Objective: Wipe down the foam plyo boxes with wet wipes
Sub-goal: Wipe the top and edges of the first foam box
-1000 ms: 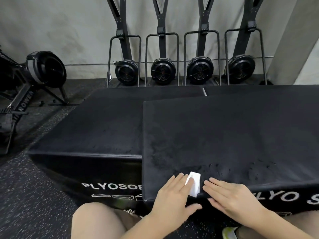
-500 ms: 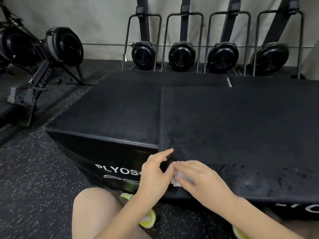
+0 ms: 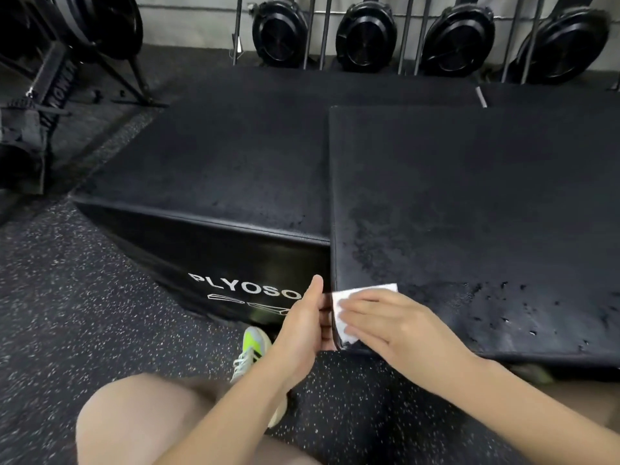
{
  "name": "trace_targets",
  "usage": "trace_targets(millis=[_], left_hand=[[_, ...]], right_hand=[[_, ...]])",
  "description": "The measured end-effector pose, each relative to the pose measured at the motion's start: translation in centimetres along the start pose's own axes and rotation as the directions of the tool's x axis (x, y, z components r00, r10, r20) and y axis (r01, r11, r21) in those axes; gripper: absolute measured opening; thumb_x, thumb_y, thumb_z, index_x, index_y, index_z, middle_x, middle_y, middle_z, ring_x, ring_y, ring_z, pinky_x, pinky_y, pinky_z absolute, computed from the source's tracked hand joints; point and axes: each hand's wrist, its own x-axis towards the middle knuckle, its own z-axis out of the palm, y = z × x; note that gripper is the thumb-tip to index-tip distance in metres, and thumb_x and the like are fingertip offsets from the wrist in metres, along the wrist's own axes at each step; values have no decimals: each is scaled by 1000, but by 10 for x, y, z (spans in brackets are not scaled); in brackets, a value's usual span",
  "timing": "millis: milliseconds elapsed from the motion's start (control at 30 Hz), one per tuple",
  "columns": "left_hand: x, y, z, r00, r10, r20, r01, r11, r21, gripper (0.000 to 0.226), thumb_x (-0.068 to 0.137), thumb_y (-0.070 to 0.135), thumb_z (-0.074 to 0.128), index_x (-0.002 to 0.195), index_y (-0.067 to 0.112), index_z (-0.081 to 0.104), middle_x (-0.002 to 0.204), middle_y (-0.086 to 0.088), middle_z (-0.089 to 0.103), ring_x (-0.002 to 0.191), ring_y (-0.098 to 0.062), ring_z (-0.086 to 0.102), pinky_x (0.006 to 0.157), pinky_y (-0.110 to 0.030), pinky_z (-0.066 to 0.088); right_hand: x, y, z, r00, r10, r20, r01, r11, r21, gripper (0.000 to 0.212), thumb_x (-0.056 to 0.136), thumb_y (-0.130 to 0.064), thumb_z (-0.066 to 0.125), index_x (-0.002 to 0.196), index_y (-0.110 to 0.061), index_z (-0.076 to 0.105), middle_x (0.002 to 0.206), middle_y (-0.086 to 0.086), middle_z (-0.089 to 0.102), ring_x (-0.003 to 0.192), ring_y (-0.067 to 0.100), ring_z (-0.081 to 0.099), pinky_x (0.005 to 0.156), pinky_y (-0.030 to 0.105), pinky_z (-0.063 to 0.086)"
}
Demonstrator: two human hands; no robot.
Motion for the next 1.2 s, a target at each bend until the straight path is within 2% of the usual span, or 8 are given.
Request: trace_targets(millis=[133, 300, 500, 600, 667, 767, 1000, 1200], left_hand=[[3, -2, -1, 999, 8, 52, -5, 998, -56, 55, 106, 48, 36, 87, 13, 74, 75, -11, 62, 58, -16, 54, 49, -24, 44], [12, -10, -8, 991, 88, 101, -74, 988, -137, 50, 98, 41, 54, 96, -6, 68, 79, -19, 58, 67, -25, 55, 56, -30, 41], [15, 1, 0, 995, 78, 55, -66, 977, -205, 42, 102, 36, 49, 76, 7, 63, 64, -4, 36, 52, -15, 32, 46, -26, 27], [20, 2, 3, 999, 40, 27, -33, 975, -220, 46, 102, 39, 50, 74, 6, 63, 65, -9, 45, 53, -20, 37, 45, -25, 31], [21, 3, 3, 998, 55, 34, -45, 968, -246, 61, 88, 52, 66, 88, -8, 68, 88, -20, 59, 76, -31, 51, 63, -35, 43], [20, 5, 5, 996, 74, 47, -58, 957, -283, 80, 79, 58, 69, 114, -13, 63, 112, -24, 60, 101, -35, 53, 85, -48, 37], [20, 4, 6, 997, 64, 43, -50, 963, -265, 40, 95, 47, 57, 80, 12, 70, 87, -12, 44, 69, -19, 40, 61, -33, 30], [21, 5, 4, 991, 114, 65, -93, 958, -271, 55, 92, 47, 55, 103, -4, 72, 98, -18, 52, 88, -29, 42, 70, -37, 34]], right_hand=[[6, 1, -7, 990, 133, -42, -128, 987, 96, 26, 96, -37, 60, 108, -23, 78, 116, -17, 70, 112, 4, 58, 94, 23, 48], [5, -19, -6, 999, 33, 28, -37, 987, 157, 24, 97, -32, 59, 106, -22, 79, 117, -20, 69, 113, 1, 57, 94, 16, 47], [36, 10, -16, 971, 206, -120, -192, 974, 118, 11, 92, -29, 71, 97, -26, 80, 113, -16, 71, 111, 1, 57, 95, 21, 48], [26, 2, -24, 973, 223, -53, -209, 959, 194, 12, 90, -28, 72, 99, -28, 80, 113, -24, 69, 111, 2, 59, 93, 22, 50], [16, -11, -25, 989, 147, 23, -148, 966, 210, 18, 94, -29, 68, 108, -26, 79, 116, -26, 67, 115, 4, 59, 96, 21, 48], [16, -10, -23, 994, 96, 56, -105, 974, 201, 21, 96, -29, 65, 113, -23, 77, 119, -23, 68, 118, 5, 58, 98, 21, 47], [54, 33, -20, 961, 264, -88, -251, 959, 132, 10, 89, -17, 75, 94, -24, 81, 107, -15, 73, 107, 8, 63, 93, 22, 49], [38, 7, -27, 990, 91, 105, -115, 959, 259, 20, 93, -27, 68, 111, -28, 77, 116, -29, 67, 114, 2, 59, 97, 16, 46]])
